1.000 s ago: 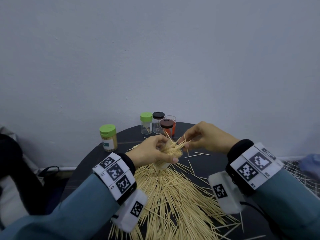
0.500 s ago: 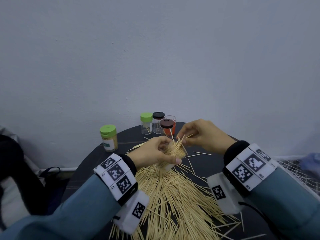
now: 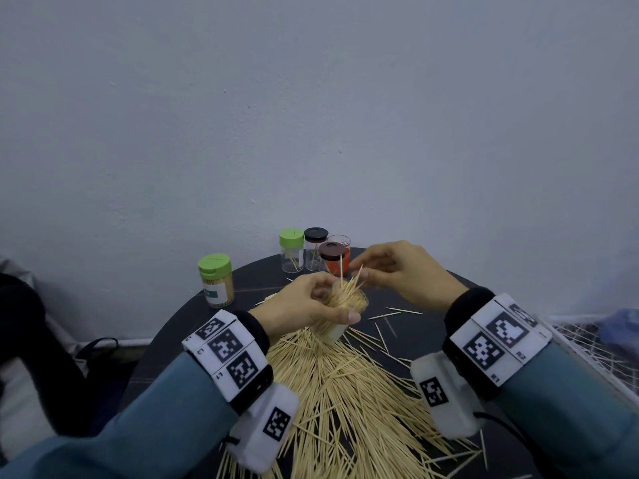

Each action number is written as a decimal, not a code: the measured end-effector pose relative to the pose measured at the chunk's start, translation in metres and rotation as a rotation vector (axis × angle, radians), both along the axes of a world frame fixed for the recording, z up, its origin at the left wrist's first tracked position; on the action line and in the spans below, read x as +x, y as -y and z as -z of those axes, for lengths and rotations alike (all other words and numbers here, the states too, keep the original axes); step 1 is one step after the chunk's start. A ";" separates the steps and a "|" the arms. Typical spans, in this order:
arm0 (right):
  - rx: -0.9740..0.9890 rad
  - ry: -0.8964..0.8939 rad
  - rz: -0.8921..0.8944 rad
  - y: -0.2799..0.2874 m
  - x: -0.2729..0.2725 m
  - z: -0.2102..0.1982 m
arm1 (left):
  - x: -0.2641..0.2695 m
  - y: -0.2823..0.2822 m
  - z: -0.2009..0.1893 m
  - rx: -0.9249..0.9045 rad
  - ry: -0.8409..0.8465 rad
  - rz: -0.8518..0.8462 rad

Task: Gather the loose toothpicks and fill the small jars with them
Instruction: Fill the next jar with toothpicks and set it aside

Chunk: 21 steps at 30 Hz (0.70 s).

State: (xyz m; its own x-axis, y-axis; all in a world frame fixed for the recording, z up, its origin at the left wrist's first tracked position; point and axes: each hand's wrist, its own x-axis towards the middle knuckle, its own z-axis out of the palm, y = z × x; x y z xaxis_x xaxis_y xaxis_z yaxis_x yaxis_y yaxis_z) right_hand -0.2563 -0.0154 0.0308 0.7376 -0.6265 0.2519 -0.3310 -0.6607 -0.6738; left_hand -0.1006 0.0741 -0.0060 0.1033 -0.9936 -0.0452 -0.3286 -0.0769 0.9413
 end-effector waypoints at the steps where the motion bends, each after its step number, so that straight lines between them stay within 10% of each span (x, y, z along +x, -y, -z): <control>1: 0.006 -0.004 0.000 0.001 -0.001 0.000 | 0.001 0.000 0.000 -0.003 -0.010 -0.004; 21: -0.097 0.103 0.046 -0.002 -0.001 0.000 | 0.003 0.002 0.000 -0.005 -0.047 -0.039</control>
State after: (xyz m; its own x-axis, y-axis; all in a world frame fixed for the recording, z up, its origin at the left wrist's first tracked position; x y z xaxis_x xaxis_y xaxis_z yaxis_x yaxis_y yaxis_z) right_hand -0.2569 -0.0135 0.0307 0.6758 -0.6281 0.3858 -0.2952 -0.7102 -0.6390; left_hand -0.0977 0.0717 -0.0063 0.1403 -0.9891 -0.0459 -0.2805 -0.0842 0.9562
